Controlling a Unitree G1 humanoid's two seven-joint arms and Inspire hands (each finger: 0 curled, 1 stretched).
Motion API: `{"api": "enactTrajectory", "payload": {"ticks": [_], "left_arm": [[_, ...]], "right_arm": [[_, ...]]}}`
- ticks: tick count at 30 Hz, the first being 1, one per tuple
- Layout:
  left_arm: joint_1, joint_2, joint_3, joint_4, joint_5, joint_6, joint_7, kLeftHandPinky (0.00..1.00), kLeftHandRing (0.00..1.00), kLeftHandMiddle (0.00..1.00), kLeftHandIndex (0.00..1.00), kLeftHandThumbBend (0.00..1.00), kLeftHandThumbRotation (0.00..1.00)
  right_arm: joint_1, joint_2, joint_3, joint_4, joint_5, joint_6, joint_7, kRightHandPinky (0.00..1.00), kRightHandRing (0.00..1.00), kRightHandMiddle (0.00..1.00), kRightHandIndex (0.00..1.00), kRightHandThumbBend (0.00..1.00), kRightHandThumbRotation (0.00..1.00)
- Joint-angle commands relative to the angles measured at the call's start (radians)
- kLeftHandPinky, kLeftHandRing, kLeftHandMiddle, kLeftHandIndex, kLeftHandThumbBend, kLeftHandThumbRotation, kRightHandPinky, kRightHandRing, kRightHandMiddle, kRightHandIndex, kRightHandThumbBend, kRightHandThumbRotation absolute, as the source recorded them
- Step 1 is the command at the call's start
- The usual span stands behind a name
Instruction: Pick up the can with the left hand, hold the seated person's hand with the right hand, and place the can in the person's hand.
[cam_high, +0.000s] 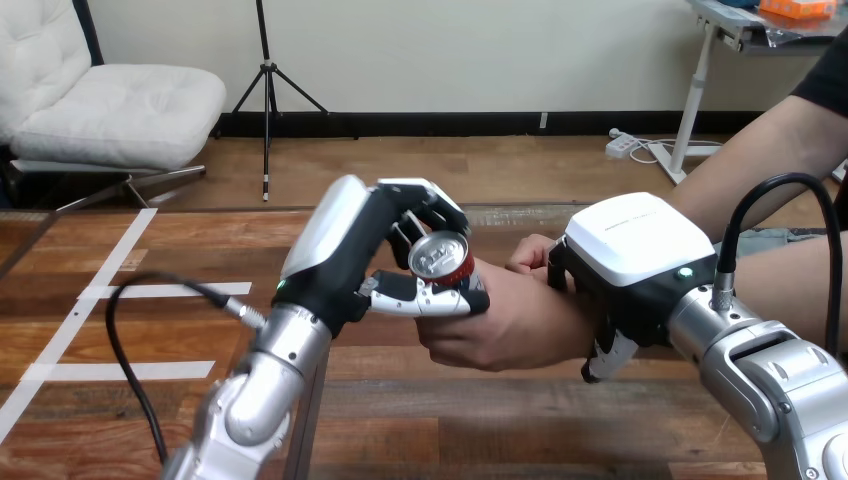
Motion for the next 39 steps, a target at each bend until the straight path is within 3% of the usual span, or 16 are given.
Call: {"api": "enactTrajectory", "payload": {"ticks": [1, 4, 10, 22, 39], "left_arm": [[-0.072, 0.021, -0.052, -0.051, 0.025, -0.003, -0.035, 0.85, 0.94, 0.95, 0.95, 0.93, 0.34], [-0.072, 0.024, -0.056, -0.049, 0.022, -0.002, -0.043, 0.94, 0.97, 0.98, 0.98, 0.97, 0.38], [-0.075, 0.029, -0.062, -0.042, 0.018, -0.005, -0.043, 0.98, 0.99, 1.00, 1.00, 0.99, 0.42], [-0.080, 0.036, -0.066, -0.038, 0.035, -0.010, -0.027, 1.00, 1.00, 1.00, 1.00, 1.00, 0.50], [-0.084, 0.047, -0.072, -0.030, 0.039, -0.012, -0.013, 1.00, 1.00, 1.00, 1.00, 1.00, 0.52]], "right_arm": [[-0.059, -0.003, -0.014, 0.009, -0.015, 0.010, -0.020, 0.76, 0.85, 0.88, 0.83, 0.89, 0.02], [-0.056, -0.004, -0.014, 0.010, -0.019, 0.010, -0.024, 0.80, 0.90, 0.91, 0.87, 0.89, 0.05], [-0.055, -0.003, -0.013, 0.014, -0.023, 0.011, -0.029, 0.85, 0.93, 0.94, 0.90, 0.89, 0.07], [-0.057, -0.005, -0.013, 0.025, -0.027, 0.006, -0.031, 0.87, 0.95, 0.96, 0.94, 0.88, 0.10], [-0.058, -0.003, -0.014, 0.045, -0.020, 0.004, -0.055, 0.89, 0.95, 0.96, 0.95, 0.88, 0.08]]}}
